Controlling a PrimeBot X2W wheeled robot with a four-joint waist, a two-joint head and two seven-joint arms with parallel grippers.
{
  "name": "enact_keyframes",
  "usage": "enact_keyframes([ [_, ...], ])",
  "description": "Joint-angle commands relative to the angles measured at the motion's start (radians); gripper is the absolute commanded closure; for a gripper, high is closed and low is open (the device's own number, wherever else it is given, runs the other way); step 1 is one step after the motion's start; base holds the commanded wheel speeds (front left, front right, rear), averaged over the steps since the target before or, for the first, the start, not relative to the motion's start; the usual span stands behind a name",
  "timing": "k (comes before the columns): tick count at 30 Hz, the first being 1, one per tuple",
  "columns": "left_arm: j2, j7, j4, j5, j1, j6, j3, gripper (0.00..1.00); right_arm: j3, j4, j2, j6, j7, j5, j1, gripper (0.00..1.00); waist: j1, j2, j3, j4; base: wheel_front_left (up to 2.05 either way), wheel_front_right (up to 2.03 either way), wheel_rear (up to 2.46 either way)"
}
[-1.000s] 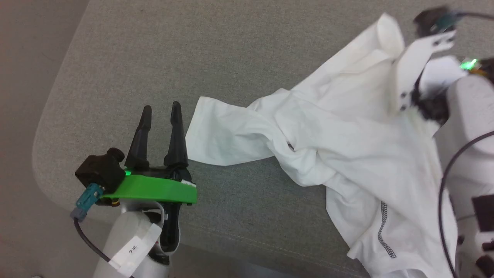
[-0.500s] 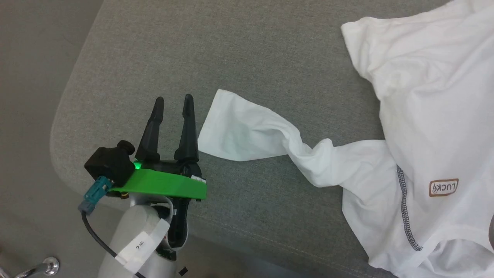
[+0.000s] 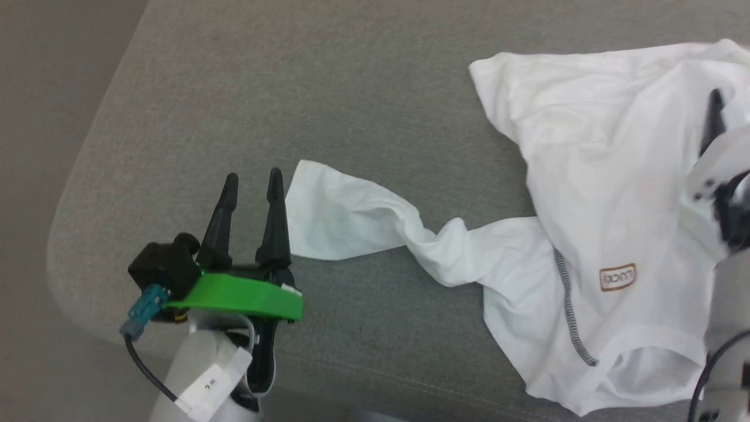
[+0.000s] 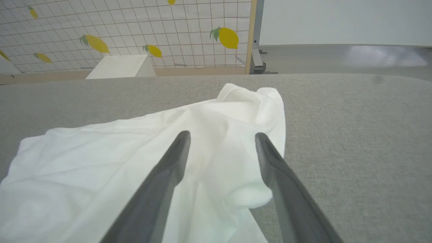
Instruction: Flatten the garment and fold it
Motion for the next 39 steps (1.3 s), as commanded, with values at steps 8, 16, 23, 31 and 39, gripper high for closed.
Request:
enact_keyframes([
  [8, 0.0, -0.004, 0.057, 0.066, 0.094, -0.017, 0.037, 0.0, 0.248, -0.34, 0.037, -0.002, -0.201, 0.258, 0.447, 0.0, -0.0001, 0.0, -0.168, -0.193, 0.0, 0.0, 0.0],
  [16, 0.033, 0.093, 0.151, 0.076, 0.141, 0.079, 0.088, 0.0, 0.329, -0.527, 0.044, -0.002, -0.242, 0.391, 0.706, 0.0, -0.0001, 0.0, -0.206, -0.276, 0.0, 0.0, 0.0],
  [23, 0.084, 0.283, 0.226, 0.087, 0.146, 0.216, 0.148, 0.0, 0.393, -0.558, 0.044, -0.002, -0.237, 0.409, 0.728, 0.0, -0.0001, 0.0, -0.189, -0.336, 0.0, 0.0, 0.0],
  [31, 0.106, 0.527, 0.298, 0.026, 0.136, 0.246, 0.163, 0.0, 0.415, -0.548, 0.044, -0.002, -0.243, 0.43, 0.733, 0.0, -0.0001, 0.0, -0.17, -0.363, 0.0, 0.0, 0.0],
  [39, 0.164, 0.523, 0.259, -0.009, 0.092, 0.208, 0.198, 1.0, 0.448, -0.531, 0.044, -0.002, -0.248, 0.455, 0.72, 0.0, -0.0001, 0.0, -0.139, -0.367, 0.0, 0.0, 0.0],
])
